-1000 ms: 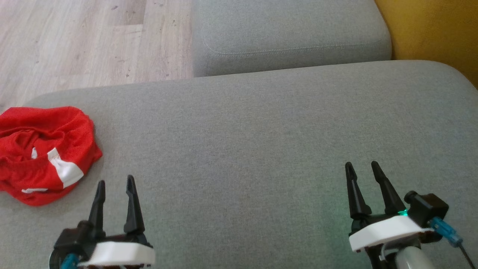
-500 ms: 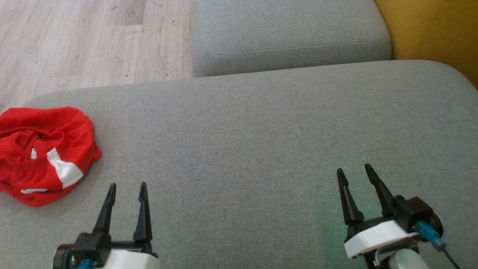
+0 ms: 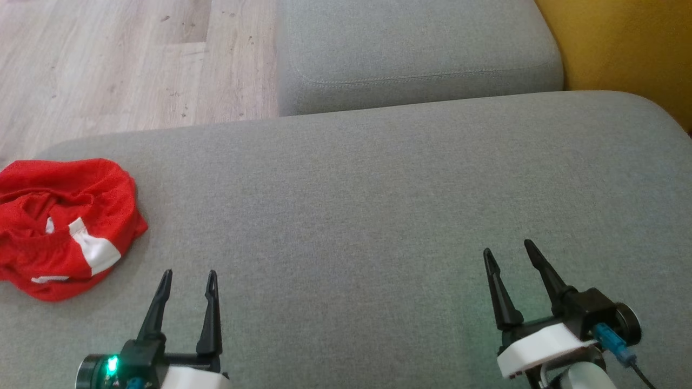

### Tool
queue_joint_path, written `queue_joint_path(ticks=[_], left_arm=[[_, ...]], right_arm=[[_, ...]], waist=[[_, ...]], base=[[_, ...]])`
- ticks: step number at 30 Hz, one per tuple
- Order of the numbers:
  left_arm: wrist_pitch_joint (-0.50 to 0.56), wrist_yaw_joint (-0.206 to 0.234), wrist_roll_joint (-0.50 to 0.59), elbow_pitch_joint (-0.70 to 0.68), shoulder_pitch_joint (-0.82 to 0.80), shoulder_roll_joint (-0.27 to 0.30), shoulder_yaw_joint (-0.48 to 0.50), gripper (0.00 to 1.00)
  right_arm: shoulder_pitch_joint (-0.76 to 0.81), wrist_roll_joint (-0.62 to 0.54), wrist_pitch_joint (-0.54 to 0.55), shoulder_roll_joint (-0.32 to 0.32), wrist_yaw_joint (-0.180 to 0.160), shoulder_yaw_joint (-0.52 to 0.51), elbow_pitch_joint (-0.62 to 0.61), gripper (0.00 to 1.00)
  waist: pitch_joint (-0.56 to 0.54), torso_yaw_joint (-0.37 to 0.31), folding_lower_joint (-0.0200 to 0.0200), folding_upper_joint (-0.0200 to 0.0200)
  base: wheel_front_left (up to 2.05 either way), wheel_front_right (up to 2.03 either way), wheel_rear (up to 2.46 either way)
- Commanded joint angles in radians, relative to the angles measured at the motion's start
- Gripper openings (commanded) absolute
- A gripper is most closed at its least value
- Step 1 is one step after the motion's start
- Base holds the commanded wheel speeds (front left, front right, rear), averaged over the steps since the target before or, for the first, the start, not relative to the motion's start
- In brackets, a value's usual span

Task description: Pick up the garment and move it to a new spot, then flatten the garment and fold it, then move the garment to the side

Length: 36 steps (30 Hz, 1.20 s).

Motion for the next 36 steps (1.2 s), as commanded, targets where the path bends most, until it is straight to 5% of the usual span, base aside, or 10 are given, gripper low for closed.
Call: queue_joint_path(ticks=[1, 22, 36], left_arm=[[-0.012, 0.003, 0.002, -0.028, -0.03, 0.002, 0.036, 1.0], [-0.012, 0.006, 0.009, -0.024, -0.032, -0.004, 0.039, 1.0], [-0.012, 0.016, 0.014, -0.019, -0.045, -0.005, 0.048, 1.0]], right_arm=[[-0.024, -0.001, -0.014, -0.002, -0.001, 0.021, -0.026, 1.0], [-0.028, 0.004, -0.014, -0.002, -0.001, 0.016, -0.02, 1.0], [-0.017, -0.002, -0.014, -0.002, -0.001, 0.022, -0.033, 1.0]], waist=[[0.0, 0.0, 0.0, 0.0], [0.019, 0.012, 0.0, 0.0], [0.043, 0.217, 0.0, 0.0]], base=[[0.0, 0.0, 0.0], [0.0, 0.0, 0.0], [0.0, 0.0, 0.0]])
